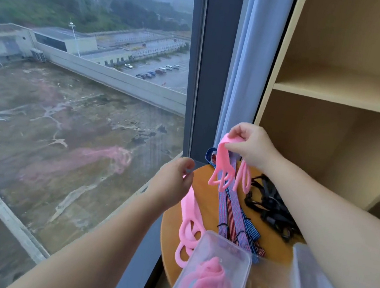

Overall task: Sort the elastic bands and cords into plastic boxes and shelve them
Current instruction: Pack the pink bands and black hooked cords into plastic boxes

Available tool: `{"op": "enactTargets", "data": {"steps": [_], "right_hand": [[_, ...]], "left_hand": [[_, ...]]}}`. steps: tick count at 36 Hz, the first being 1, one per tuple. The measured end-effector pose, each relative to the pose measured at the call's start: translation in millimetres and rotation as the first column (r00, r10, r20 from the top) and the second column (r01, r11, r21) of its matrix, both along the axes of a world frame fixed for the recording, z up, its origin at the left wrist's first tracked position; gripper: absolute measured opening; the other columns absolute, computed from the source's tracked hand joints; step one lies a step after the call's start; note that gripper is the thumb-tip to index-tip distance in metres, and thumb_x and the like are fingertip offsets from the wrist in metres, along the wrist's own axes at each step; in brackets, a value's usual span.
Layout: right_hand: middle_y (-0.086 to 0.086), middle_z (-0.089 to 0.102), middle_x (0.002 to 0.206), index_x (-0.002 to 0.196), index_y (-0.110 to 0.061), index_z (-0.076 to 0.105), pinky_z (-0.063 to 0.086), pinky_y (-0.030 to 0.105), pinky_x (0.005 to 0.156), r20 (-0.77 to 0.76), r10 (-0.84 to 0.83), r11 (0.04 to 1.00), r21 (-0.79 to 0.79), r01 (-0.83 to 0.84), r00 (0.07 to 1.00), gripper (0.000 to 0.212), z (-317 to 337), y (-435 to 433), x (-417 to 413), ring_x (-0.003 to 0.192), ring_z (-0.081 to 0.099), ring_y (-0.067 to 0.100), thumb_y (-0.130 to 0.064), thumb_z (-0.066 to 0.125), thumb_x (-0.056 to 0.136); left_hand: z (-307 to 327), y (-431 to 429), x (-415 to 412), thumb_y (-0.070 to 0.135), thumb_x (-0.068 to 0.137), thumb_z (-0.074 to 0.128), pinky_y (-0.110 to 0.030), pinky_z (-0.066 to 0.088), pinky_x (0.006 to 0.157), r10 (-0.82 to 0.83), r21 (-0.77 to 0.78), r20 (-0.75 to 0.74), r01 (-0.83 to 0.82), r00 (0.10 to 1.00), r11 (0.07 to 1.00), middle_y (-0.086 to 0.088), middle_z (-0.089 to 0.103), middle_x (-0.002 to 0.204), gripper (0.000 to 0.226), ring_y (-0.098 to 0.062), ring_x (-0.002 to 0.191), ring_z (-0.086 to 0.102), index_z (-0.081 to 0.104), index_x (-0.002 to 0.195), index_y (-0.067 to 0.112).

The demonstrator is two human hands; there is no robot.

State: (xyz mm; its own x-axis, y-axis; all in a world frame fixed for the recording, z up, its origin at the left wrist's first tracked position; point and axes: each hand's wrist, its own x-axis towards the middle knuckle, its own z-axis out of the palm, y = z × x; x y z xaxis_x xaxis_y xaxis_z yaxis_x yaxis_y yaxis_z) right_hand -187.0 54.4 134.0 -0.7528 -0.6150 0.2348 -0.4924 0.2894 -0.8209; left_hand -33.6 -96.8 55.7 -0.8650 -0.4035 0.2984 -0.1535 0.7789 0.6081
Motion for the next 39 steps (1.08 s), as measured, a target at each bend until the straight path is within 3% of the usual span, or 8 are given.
{"op": "enactTargets", "data": {"steps": [8,13,19,26,29,32,36,39], "right_hand": [[-0.016,0.065,0.068,0.074,-0.025,0.064,0.045,0.013,0.068,-0.021,0.127,0.985,-0.115,-0.129,0.992,0.031,56,43,22,0.067,0.059,0.000,0.006,0.069,0.077],[-0.005,0.061,0.075,0.077,-0.021,0.063,0.046,0.020,0.072,-0.064,0.189,0.975,-0.108,-0.195,0.980,0.027,84,67,49,0.071,0.056,0.007,0.006,0.065,0.080],[0.004,0.058,0.077,0.079,-0.016,0.062,0.043,0.026,0.071,-0.104,0.170,0.975,-0.124,-0.183,0.980,0.017,102,103,71,0.072,0.050,0.012,-0.001,0.067,0.085],[0.000,0.057,0.073,0.078,-0.021,0.061,0.043,0.023,0.067,-0.136,0.046,0.990,-0.126,-0.063,0.990,0.017,98,144,75,0.069,0.050,0.012,-0.007,0.065,0.089],[0.005,0.055,0.072,0.084,-0.017,0.060,0.043,0.028,0.066,-0.145,0.007,0.998,-0.056,-0.015,0.989,0.009,92,157,72,0.067,0.048,0.015,-0.012,0.063,0.091],[0.004,0.057,0.070,0.088,-0.014,0.058,0.043,0.033,0.064,-0.142,-0.046,0.999,0.008,0.047,0.989,0.007,81,166,65,0.061,0.047,0.015,-0.018,0.062,0.093],[0.007,0.069,0.094,0.092,-0.020,0.056,0.055,0.046,0.081,-0.112,-0.118,0.984,0.118,0.131,0.987,0.005,63,180,54,0.089,0.065,0.030,-0.024,0.058,0.096],[0.003,0.068,0.089,0.090,-0.024,0.056,0.055,0.037,0.073,-0.086,-0.137,0.975,0.165,0.150,0.987,0.006,50,188,52,0.085,0.066,0.025,-0.025,0.059,0.095]], "left_hand": [[46,36,-3,0.015,0.089,0.062,-0.020,0.036,0.075,-0.153,0.120,-0.111,0.166,0.982,0.979,0.006,0.056,0.101,0.025,-0.014,0.090,0.051,0.053,0.113,0.017],[73,62,6,0.019,0.088,0.066,-0.003,0.035,0.080,-0.265,0.179,-0.164,0.293,0.950,0.939,0.024,0.056,0.099,0.032,0.016,0.092,0.050,0.047,0.113,0.025],[88,94,19,0.030,0.081,0.071,-0.047,0.052,0.086,-0.330,0.392,-0.140,0.359,0.933,0.847,-0.014,0.069,0.098,0.026,-0.018,0.082,0.062,0.062,0.101,0.014],[76,113,37,0.045,0.080,0.065,-0.033,0.042,0.066,-0.442,0.368,0.041,0.398,0.896,0.840,0.004,0.054,0.071,0.034,-0.014,0.065,0.049,0.060,0.087,0.013],[74,118,42,0.035,0.090,0.059,-0.030,0.045,0.067,-0.479,0.361,0.066,0.426,0.875,0.829,0.016,0.061,0.066,0.016,-0.008,0.064,0.054,0.066,0.079,0.026],[80,125,44,0.023,0.096,0.056,-0.025,0.041,0.059,-0.474,0.393,-0.010,0.440,0.880,0.808,0.017,0.058,0.058,0.022,-0.006,0.055,0.049,0.060,0.075,0.025],[99,137,40,0.025,0.094,0.055,-0.026,0.039,0.056,-0.431,0.455,-0.155,0.451,0.889,0.768,0.008,0.049,0.059,0.018,-0.013,0.054,0.043,0.057,0.077,0.021],[114,147,32,0.023,0.097,0.054,-0.028,0.041,0.055,-0.414,0.453,-0.210,0.463,0.886,0.761,0.003,0.049,0.062,0.017,-0.015,0.055,0.044,0.058,0.081,0.017]]}}
